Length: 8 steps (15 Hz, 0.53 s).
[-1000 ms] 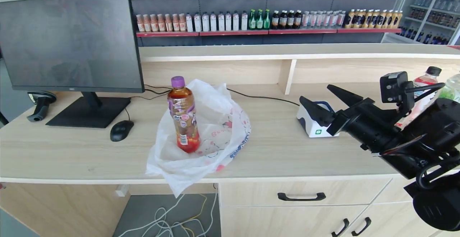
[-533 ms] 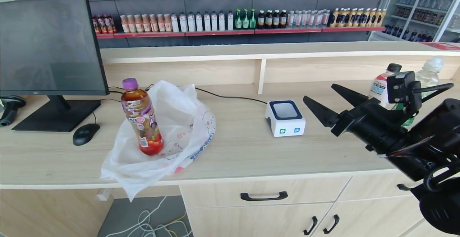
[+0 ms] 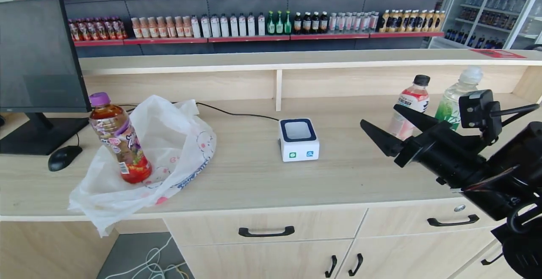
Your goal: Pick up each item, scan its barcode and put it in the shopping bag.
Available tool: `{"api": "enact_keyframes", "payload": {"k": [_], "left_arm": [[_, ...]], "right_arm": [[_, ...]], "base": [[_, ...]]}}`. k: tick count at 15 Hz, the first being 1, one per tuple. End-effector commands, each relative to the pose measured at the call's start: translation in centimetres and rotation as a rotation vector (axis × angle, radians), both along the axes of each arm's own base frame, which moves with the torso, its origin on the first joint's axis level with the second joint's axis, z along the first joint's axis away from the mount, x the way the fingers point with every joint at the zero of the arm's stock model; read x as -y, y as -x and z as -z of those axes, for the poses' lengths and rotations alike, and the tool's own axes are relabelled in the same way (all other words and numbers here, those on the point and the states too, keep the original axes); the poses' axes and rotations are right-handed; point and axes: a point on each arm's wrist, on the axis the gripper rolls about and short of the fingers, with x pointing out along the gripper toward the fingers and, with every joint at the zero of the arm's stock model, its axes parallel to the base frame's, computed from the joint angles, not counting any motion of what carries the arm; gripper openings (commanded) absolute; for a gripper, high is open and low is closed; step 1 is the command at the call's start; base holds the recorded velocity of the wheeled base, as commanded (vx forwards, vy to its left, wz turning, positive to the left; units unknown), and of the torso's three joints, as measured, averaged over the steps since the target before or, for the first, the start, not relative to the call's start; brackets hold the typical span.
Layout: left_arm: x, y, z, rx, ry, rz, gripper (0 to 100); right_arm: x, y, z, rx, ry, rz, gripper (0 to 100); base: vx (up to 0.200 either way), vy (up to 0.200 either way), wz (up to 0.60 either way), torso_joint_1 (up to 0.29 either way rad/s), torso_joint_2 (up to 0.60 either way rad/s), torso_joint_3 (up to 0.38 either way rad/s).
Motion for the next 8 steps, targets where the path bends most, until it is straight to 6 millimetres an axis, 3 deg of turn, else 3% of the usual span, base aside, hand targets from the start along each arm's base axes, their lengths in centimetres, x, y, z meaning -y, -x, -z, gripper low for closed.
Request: {"api": "enact_keyframes", "payload": {"k": [1,8], "left_arm": [[0.0,-0.01,-0.01,-0.001,0.0,-0.001,100],[0.0,-0.01,-0.01,-0.001,-0.001,-0.001,100]], "right_arm": [[0.34,0.66,0.21,-0.012,0.003,0.006,100],[0.66,1.61,0.91,-0.047,0.014,0.007,100]], "base": [[0.0,-0.2,0.0,0.007,0.0,0.007],[0.0,-0.2,0.0,0.001,0.0,0.003]]}}
